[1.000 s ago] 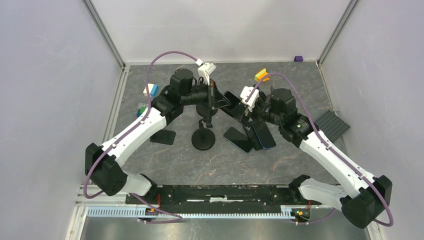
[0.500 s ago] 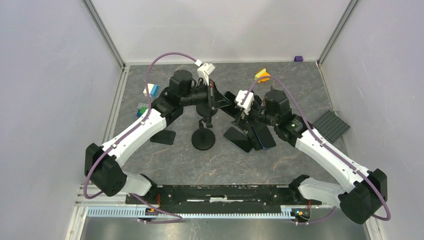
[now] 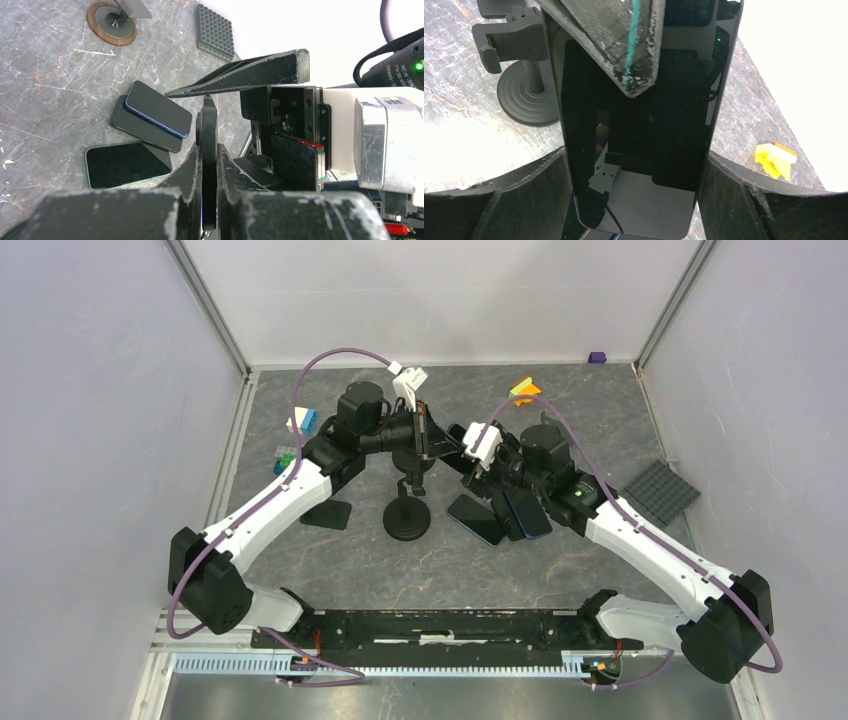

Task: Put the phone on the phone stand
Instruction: Pick up the phone at the center of the board.

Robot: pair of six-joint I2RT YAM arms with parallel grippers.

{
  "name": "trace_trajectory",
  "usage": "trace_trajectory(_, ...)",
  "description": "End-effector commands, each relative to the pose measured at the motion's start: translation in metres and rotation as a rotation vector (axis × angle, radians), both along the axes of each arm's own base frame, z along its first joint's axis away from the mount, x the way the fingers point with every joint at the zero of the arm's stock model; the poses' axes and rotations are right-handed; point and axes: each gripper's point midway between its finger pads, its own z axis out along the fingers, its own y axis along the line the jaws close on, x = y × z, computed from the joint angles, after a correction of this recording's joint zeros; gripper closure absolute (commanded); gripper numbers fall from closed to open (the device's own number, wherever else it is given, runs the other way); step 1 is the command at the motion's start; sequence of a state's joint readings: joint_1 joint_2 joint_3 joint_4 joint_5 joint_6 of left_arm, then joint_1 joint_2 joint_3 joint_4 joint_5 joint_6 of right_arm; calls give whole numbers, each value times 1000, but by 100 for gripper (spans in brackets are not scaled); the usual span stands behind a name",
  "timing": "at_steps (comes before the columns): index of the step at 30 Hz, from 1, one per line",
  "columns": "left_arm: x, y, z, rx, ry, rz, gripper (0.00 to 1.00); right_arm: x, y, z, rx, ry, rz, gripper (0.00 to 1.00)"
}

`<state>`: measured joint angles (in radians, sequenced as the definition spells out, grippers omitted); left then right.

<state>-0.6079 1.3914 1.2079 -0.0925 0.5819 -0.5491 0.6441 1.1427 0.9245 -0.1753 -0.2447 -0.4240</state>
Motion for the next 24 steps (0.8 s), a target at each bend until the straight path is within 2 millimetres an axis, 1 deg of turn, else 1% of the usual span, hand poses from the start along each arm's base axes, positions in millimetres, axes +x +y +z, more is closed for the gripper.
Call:
trace_trajectory(1,-4,-2,36,-99,-45,-17,98,5,3,16,12,-69,-14,17)
trace_trajectory(4,-3,-2,36,-101,-41,-15,98,4,2,16,3,-77,-15,26)
trace_trajectory(6,-2,-1,35,-100,-38,-11,98,5,1,15,-2,-80,-21,34)
trace_trajectory(11,0,2,31,-94,-34,-1,98,6,-3,15,-10,-90,-36,63)
trace_trajectory(12,1,2,35,-105,-58,-2,94,6,-3,15,-11,-89,-37,69)
trace_trajectory(14,0,3,37,-104,-86,-11,77,5,-3,14,-11,-90,-30,78)
trace_trajectory(15,-2,3,37,-102,-102,-19,68,4,-3,13,-11,-89,-29,85)
trace_trajectory(18,-4,6,41,-94,-159,-27,45,3,-3,13,-8,-88,-26,96)
trace_trajectory(19,-5,8,42,-88,-182,-28,36,3,-4,14,-2,-86,-27,99)
trace_trajectory(20,-6,11,44,-78,-209,-27,26,3,-4,14,5,-81,-28,100)
trace_trajectory(22,-9,16,46,-49,-263,-30,11,3,-6,15,23,-72,-25,100)
trace_trajectory(24,-13,24,47,-2,-326,-38,1,3,-9,16,42,-59,-27,100)
